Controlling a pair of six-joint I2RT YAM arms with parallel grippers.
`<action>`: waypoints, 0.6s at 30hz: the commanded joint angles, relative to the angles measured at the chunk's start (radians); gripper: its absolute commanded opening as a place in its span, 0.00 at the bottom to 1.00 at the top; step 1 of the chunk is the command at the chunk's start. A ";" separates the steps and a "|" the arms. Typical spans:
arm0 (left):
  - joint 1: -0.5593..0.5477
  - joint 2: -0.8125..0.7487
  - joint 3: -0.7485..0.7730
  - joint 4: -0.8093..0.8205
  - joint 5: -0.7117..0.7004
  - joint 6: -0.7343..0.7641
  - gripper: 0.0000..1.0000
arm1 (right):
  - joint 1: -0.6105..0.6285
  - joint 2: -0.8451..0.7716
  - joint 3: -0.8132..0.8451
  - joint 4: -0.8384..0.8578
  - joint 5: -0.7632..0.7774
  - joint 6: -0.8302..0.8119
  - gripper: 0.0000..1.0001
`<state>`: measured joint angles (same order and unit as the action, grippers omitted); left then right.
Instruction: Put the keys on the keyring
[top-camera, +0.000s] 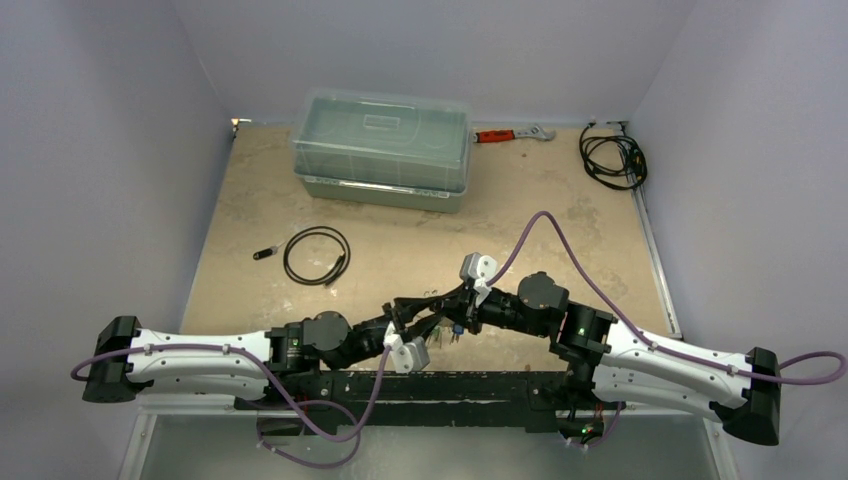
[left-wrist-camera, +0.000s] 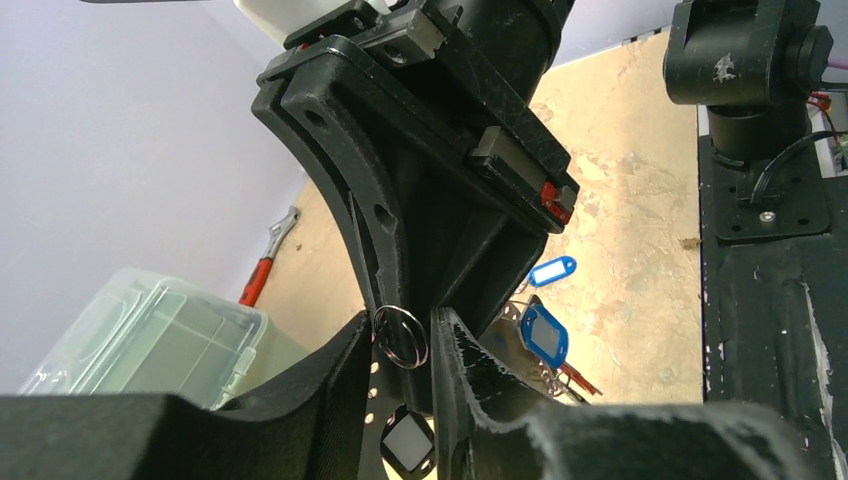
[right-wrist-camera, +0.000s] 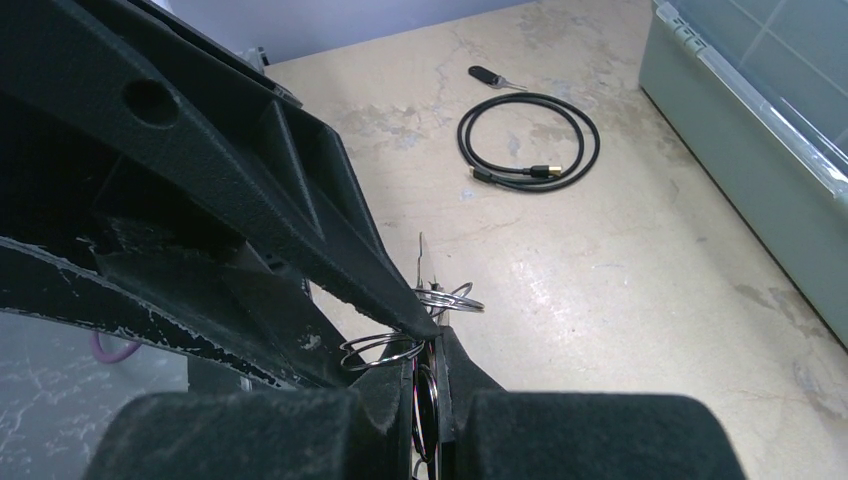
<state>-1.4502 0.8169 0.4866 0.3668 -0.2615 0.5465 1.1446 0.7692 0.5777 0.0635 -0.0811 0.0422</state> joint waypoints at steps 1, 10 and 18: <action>-0.003 -0.007 0.045 -0.021 -0.043 0.015 0.22 | 0.010 -0.031 0.050 0.049 -0.019 -0.011 0.00; -0.003 -0.034 0.054 -0.076 -0.038 -0.009 0.07 | 0.012 -0.040 0.052 0.044 -0.008 -0.013 0.00; -0.003 -0.017 0.062 -0.081 -0.063 -0.008 0.01 | 0.013 -0.043 0.054 0.040 -0.007 -0.012 0.00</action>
<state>-1.4555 0.7975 0.5045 0.3084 -0.2626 0.5415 1.1473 0.7547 0.5777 0.0494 -0.0696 0.0357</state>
